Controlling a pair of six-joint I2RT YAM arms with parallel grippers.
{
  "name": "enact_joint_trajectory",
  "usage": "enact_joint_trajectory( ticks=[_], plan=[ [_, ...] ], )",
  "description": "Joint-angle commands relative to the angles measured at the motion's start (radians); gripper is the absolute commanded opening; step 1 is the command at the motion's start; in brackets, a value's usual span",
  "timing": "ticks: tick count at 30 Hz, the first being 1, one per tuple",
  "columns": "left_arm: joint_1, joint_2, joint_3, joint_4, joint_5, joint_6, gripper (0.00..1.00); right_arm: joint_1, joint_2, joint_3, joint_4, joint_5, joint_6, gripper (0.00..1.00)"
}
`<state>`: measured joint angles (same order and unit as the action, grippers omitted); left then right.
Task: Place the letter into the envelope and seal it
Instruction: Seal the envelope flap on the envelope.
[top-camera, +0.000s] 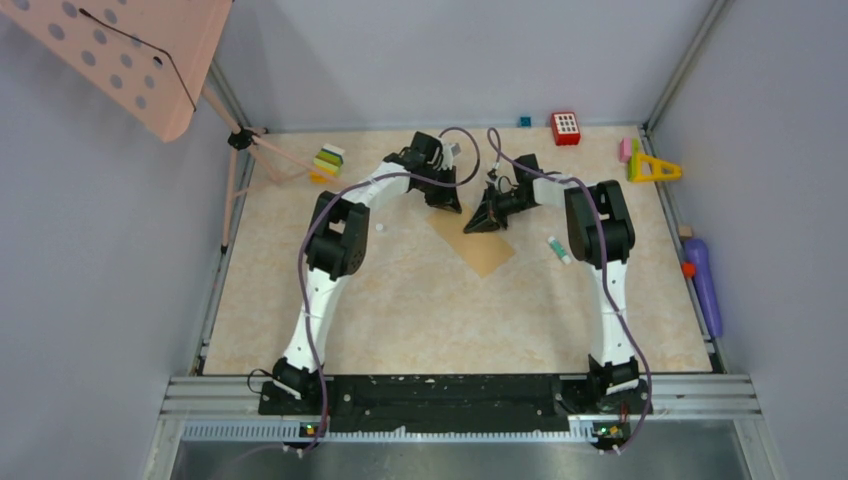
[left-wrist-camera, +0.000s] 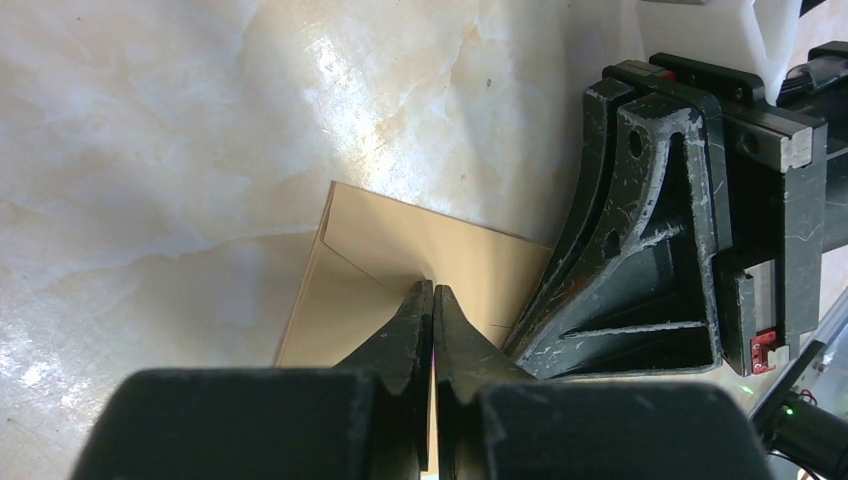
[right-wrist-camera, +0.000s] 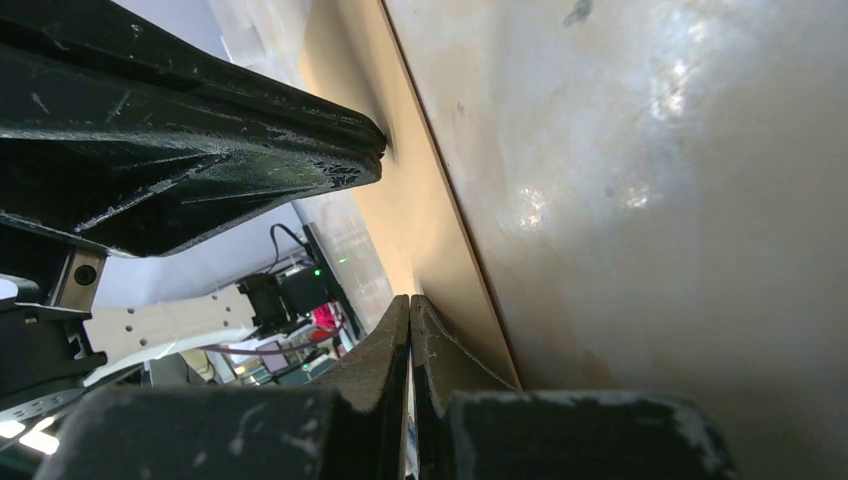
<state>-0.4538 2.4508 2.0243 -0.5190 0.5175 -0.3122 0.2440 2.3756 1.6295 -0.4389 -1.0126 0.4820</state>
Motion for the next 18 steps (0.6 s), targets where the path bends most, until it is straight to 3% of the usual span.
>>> enact_joint_trajectory(
  ticks=[1,18],
  plan=[
    [-0.012,0.035,0.037,-0.059,-0.077,0.032,0.02,0.001,0.022,-0.015,-0.010,0.114,-0.008,0.00],
    [-0.035,0.041,0.022,-0.096,-0.106,0.076,0.00,0.017,0.105,0.105,0.039,0.135,0.070,0.00]
  ],
)
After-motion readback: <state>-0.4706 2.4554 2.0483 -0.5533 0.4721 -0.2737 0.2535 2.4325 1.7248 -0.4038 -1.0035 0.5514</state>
